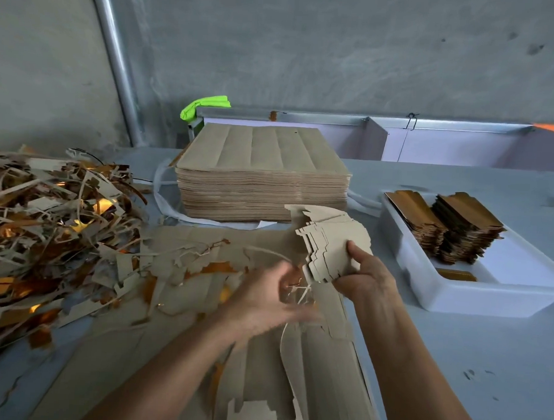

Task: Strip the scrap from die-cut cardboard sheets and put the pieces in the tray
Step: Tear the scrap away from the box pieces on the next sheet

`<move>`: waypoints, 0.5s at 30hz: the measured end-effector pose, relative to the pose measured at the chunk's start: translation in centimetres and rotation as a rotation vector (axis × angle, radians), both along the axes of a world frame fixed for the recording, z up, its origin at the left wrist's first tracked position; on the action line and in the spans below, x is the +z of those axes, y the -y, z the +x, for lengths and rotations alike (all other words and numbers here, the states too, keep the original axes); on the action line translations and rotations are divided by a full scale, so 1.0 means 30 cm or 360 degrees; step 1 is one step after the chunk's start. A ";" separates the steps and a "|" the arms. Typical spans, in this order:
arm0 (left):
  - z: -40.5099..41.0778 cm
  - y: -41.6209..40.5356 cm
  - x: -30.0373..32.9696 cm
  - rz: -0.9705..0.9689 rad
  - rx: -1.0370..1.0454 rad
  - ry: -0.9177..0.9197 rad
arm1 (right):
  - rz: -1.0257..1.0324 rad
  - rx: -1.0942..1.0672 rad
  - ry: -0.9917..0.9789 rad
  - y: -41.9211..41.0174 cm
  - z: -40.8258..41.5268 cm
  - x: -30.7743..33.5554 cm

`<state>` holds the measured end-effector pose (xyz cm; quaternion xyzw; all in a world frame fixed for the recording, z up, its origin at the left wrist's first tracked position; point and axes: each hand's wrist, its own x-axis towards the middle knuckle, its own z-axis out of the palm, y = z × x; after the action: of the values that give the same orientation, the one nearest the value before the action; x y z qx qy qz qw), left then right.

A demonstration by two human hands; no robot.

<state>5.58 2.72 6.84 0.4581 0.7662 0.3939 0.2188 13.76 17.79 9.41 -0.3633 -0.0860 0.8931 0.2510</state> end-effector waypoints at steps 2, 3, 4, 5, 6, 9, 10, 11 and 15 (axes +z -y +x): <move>0.047 -0.036 -0.041 0.0019 -0.0120 0.0394 | -0.0006 0.0006 -0.0010 0.013 -0.009 -0.003; 0.055 -0.047 -0.057 0.0129 -0.0073 0.0527 | -0.0001 -0.0003 -0.0009 0.016 -0.011 -0.004; 0.057 -0.050 -0.058 0.0247 -0.0009 0.0690 | 0.0018 -0.0023 -0.0003 0.014 -0.008 -0.005; 0.048 -0.047 -0.060 0.0350 0.0054 0.0819 | 0.0037 -0.0051 0.0011 0.008 -0.001 -0.006; 0.029 -0.035 -0.061 0.0421 0.0113 0.0905 | 0.0050 -0.0079 0.0031 -0.002 0.009 -0.004; -0.047 0.020 -0.057 0.0521 0.0273 0.0877 | 0.0104 -0.0111 0.0097 -0.032 0.044 0.005; -0.075 0.039 -0.052 0.0550 0.0356 0.0890 | 0.0125 -0.0112 0.0118 -0.040 0.054 0.007; -0.106 0.058 -0.042 0.0577 0.0464 0.0897 | 0.0134 -0.0122 0.0129 -0.045 0.061 0.009; -0.231 0.106 -0.010 0.0562 0.1031 0.0441 | 0.0098 -0.0156 0.0083 -0.067 0.087 0.001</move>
<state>-1.36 -0.47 6.55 0.1658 0.7548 0.6264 0.1024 16.37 19.79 9.45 -0.3822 -0.1021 0.8669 0.3032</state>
